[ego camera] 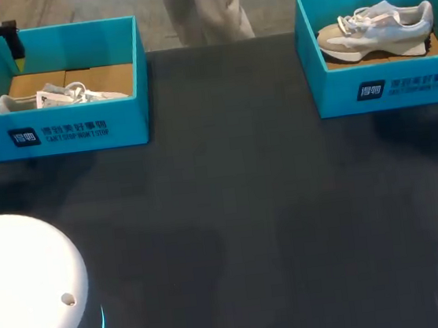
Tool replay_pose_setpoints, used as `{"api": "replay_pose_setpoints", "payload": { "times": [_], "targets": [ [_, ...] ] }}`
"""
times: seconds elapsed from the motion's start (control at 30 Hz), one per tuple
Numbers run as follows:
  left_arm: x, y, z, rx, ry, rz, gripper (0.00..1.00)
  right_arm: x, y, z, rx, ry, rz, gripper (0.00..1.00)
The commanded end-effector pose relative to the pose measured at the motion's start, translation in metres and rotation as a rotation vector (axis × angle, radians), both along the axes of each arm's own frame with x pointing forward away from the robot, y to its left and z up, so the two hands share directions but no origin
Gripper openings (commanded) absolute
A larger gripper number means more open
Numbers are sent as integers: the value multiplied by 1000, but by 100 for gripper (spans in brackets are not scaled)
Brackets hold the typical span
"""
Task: Take the shoe out of the shoebox, open the shoe tongue, remove and reinsert the insole, then place the shoe into the shoebox
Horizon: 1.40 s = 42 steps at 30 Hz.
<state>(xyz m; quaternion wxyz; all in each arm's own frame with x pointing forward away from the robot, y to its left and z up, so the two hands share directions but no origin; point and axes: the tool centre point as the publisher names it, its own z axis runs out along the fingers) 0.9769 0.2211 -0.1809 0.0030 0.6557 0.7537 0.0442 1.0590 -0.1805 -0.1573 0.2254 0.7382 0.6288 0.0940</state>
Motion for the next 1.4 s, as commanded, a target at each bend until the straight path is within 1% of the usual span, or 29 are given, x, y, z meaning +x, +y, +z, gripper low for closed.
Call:
{"api": "replay_pose_setpoints", "payload": {
  "times": [0.03,0.13,0.17,0.23,0.3,0.4,0.57,0.67,0.77,0.83,0.93,1.0,1.1,1.13,1.2,1.33,1.4],
  "targets": [
    [0,0,0,2,0,0,100,31,-16,-21,24,27,-17,100],
    [0,0,0,2,0,0,100,42,-29,-32,28,35,-17,100],
    [0,0,0,2,0,0,100,46,-33,-37,13,37,-12,100],
    [0,0,0,2,0,0,100,52,-41,-45,28,40,-12,100],
    [0,0,0,2,0,0,100,55,-47,-51,28,46,-6,100],
    [0,0,0,2,0,0,100,65,-59,-64,24,59,13,100],
    [0,0,0,2,0,0,100,72,-72,-77,19,114,1,100],
    [0,0,0,2,0,0,100,79,-82,-92,16,150,-10,100],
    [0,0,0,2,0,0,100,85,-88,-102,23,177,-24,100],
    [0,0,0,2,0,0,100,91,-96,-110,26,188,-50,100],
    [0,0,0,2,0,0,100,96,-105,-116,43,197,-94,100],
    [0,0,0,2,0,0,100,98,-110,-119,22,198,-110,100],
    [0,0,0,2,0,0,100,101,-117,-123,31,205,-133,100],
    [0,0,0,2,0,0,100,102,-120,-126,30,213,-137,97],
    [0,0,0,2,0,0,100,102,-124,-131,29,228,-139,94],
    [0,0,0,2,0,0,100,104,-132,-138,34,254,-163,82],
    [0,0,0,2,0,0,100,105,-137,-142,37,262,-176,83]
  ]
}}
